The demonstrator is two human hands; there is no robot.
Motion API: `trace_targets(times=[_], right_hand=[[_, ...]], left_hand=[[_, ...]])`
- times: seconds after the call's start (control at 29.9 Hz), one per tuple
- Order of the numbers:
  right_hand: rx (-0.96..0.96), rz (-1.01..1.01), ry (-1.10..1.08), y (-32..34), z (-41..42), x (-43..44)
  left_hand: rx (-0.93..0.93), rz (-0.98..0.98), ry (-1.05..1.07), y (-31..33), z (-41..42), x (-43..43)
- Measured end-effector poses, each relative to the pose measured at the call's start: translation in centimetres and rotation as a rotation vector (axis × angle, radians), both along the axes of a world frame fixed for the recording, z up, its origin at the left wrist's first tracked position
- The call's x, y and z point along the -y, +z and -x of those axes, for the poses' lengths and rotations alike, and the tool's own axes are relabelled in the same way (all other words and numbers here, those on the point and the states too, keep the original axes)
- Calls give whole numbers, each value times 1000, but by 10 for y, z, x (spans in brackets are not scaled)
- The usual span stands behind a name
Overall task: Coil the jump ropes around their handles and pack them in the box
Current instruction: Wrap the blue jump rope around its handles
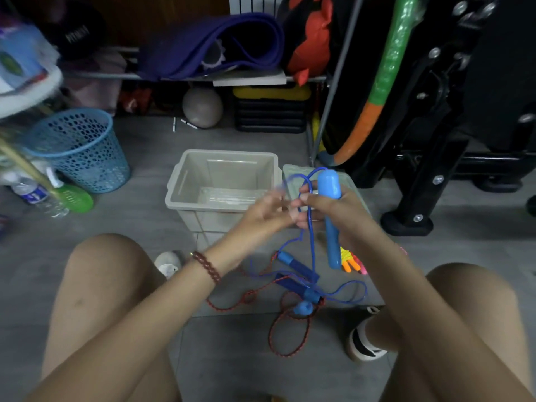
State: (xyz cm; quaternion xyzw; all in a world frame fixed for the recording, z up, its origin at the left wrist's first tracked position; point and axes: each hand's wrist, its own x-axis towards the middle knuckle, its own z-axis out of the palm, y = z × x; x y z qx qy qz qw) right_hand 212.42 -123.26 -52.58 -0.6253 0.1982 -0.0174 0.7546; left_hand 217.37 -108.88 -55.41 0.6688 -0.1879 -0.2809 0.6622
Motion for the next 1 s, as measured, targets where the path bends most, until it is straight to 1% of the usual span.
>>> trace_targets(times=[0.1, 0.17, 0.23, 0.3, 0.33, 0.37, 0.43, 0.47, 0.6, 0.63, 0.7, 0.8, 0.83, 0.9, 1.0], right_hand=[[46, -130, -88, 10, 3, 6], [74, -192, -154, 14, 3, 11], [99, -214, -226, 18, 2, 19], [118, -220, -287, 21, 0, 30], [124, -233, -303, 21, 0, 35], [129, -245, -303, 20, -1, 41], [90, -235, -239, 17, -3, 51], [47, -192, -185, 12, -3, 54], [-129, 176, 61, -18, -4, 50], [-162, 223, 126, -28, -4, 46], [-172, 214, 274, -43, -3, 35], [-114, 164, 505, -56, -2, 16], [-108, 154, 543, -57, -2, 9], [-95, 146, 512, -63, -2, -1], [-67, 234, 416, -70, -3, -6]], left_hand=[[19, -114, -312, -29, 25, 13], [4, -187, -410, -44, 35, 17], [44, -288, -444, -54, 39, 18], [81, -348, -395, -60, 41, 18], [79, -344, -359, -60, 41, 17], [50, -325, -314, -57, 40, 17], [-78, -257, -206, -44, 35, 15], [-123, -212, -142, -37, 29, 14], [-146, -32, 82, -16, 0, 4], [-156, -11, 116, -13, -6, 2], [-177, 17, 164, -7, -14, -3], [-164, 57, 222, -3, -22, -7], [-157, 73, 230, -1, -24, -9], [-152, 112, 228, 1, -26, -11], [-111, 141, 208, 0, -28, -14]])
